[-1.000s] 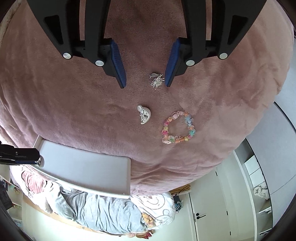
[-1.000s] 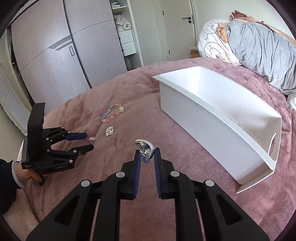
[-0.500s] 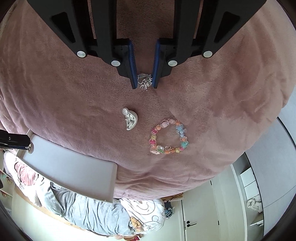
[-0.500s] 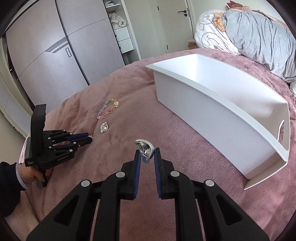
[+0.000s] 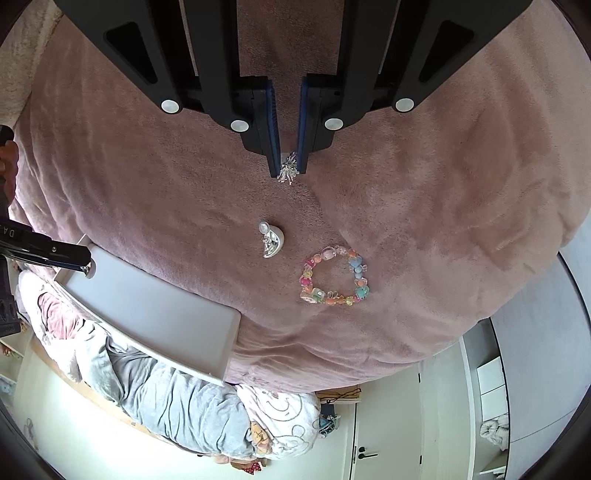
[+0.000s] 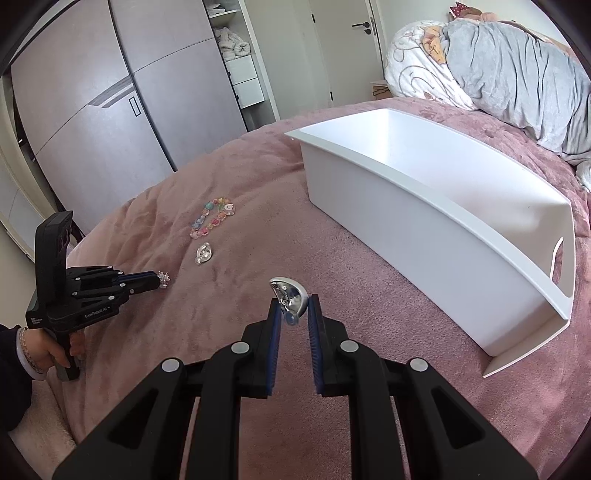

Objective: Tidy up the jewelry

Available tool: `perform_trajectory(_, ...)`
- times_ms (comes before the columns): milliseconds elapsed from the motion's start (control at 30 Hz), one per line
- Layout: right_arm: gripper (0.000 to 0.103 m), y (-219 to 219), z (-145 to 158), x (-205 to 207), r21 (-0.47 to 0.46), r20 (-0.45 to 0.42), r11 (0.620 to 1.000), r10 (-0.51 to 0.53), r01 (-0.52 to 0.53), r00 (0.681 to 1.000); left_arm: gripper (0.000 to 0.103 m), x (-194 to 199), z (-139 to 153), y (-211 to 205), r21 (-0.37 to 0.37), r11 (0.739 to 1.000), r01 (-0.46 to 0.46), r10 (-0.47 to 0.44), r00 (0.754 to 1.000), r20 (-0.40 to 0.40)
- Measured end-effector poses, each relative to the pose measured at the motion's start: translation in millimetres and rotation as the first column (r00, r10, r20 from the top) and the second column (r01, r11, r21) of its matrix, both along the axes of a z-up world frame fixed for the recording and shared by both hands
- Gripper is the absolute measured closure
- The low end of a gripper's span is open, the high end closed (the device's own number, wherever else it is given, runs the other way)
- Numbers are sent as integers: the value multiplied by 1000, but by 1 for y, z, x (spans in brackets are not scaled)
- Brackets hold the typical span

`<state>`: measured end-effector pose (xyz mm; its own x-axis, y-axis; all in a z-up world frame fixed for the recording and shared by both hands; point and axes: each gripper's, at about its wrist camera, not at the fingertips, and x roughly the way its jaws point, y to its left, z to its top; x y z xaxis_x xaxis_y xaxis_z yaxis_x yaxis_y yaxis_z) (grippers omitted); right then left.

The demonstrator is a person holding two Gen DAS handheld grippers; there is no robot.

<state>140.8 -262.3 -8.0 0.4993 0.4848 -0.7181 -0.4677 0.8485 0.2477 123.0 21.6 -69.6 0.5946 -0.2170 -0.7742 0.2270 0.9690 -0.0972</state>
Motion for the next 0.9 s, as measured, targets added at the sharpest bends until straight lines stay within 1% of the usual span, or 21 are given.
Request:
perform_trajectory(200,88,-6,8,-4,22,15,1000,-6,5,1000,89,-16,28,-6,20,1000,12,-13,999,45)
perform_trajectory(333,88,-10,16,-7,42,28,999,-6,5,1000,89,-22,59,-9,-5,1000,18,-18,995,98)
perform_trajectory(500,88,-17,40,-10,88,78,996,-20,13,997,89,-19,107,-29,1,998,61,-60,983,176)
perform_trajectory(600,88,-24,56,-8,106,102,994,-32,21,994,89,-11,135,-44,-13,997,79,-74,972,222)
perform_trajectory(700,88,-32,70,-4,113,120,993,-43,30,992,89,5,156,-63,-35,994,106,-95,968,231)
perform_trajectory(900,88,-57,102,11,133,171,989,-88,66,981,89,48,191,-109,-26,988,155,-144,960,242)
